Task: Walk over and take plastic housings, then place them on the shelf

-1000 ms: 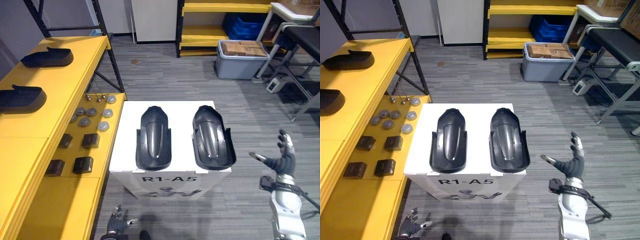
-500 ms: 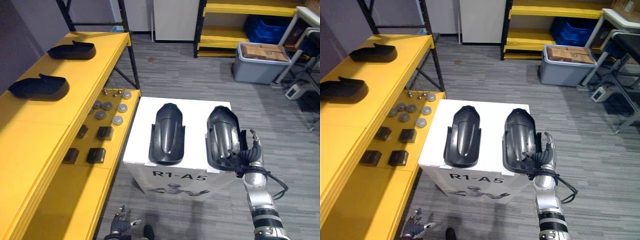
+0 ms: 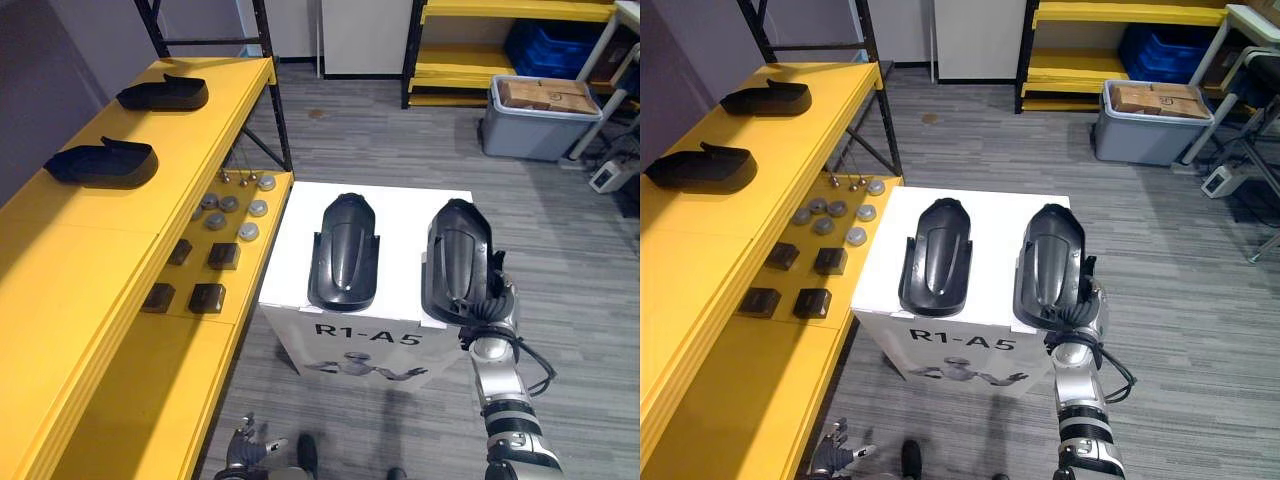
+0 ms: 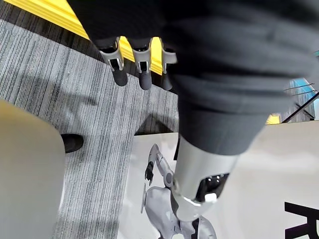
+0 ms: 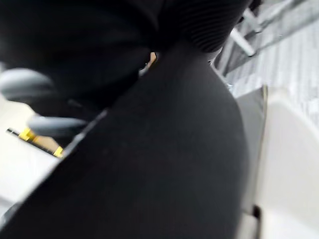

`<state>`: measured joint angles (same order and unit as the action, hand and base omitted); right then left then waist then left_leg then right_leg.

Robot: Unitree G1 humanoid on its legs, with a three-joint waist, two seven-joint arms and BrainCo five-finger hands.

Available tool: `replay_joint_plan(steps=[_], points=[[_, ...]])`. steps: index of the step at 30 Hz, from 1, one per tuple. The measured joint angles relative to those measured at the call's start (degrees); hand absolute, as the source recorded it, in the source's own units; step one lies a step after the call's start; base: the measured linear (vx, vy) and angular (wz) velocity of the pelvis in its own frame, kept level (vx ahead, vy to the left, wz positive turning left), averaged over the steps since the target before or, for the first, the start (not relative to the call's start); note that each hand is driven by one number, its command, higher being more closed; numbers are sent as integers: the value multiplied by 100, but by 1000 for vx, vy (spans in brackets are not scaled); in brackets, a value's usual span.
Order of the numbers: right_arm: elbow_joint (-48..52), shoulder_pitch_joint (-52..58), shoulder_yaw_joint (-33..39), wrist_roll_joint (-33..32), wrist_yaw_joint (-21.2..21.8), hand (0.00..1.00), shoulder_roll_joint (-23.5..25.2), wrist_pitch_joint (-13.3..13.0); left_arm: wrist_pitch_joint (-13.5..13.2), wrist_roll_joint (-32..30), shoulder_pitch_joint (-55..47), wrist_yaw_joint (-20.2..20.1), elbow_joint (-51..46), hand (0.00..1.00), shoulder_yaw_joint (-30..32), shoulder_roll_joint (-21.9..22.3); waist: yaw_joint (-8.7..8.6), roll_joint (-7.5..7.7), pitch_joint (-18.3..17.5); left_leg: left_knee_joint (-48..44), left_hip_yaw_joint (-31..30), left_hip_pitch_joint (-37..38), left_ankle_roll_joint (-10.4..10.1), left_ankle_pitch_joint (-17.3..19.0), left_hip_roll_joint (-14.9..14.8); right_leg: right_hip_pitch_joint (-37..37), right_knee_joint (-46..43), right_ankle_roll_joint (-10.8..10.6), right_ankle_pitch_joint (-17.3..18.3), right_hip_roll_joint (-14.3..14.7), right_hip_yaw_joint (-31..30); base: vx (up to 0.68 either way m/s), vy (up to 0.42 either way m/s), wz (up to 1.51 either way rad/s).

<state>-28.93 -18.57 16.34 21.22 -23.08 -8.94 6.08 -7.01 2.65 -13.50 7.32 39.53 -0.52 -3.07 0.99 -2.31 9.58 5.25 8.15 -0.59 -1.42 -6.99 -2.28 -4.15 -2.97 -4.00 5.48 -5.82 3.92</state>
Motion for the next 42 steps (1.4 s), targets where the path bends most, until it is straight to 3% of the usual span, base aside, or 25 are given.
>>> replay_joint_plan(steps=[14,23,30,37,42], points=[[-69,98,38,-629,198,100,-4,-67,76,44,52,-7,10,0,-48,1,-11,45,-3,1,117,234,-67,50,-91,-190,53,12,0,87,-163,11,-12,-6],[1131,604,-74,-614,216,100,185,-67,79,44,22,3,-317,0,145,-11,-3,46,-7,-3,84,232,-66,50,-70,-190,48,9,0,65,-157,-17,1,0],[2539,945,-73,-362,99,100,192,-291,54,48,-13,191,-1318,0,473,-31,-11,56,-36,-22,84,226,-60,44,-82,-183,45,9,-1,69,-163,0,0,0],[3536,1143,-236,2,26,100,274,-546,-214,83,-207,488,-3652,0,994,235,-23,86,-134,-24,66,223,-57,42,-63,-184,33,8,-1,58,-145,0,0,0],[3909,1203,-642,118,35,100,367,-679,-410,297,-173,617,-4848,0,790,267,-49,96,-188,-24,41,229,-44,32,-55,-185,0,7,-1,51,-132,0,0,1]])
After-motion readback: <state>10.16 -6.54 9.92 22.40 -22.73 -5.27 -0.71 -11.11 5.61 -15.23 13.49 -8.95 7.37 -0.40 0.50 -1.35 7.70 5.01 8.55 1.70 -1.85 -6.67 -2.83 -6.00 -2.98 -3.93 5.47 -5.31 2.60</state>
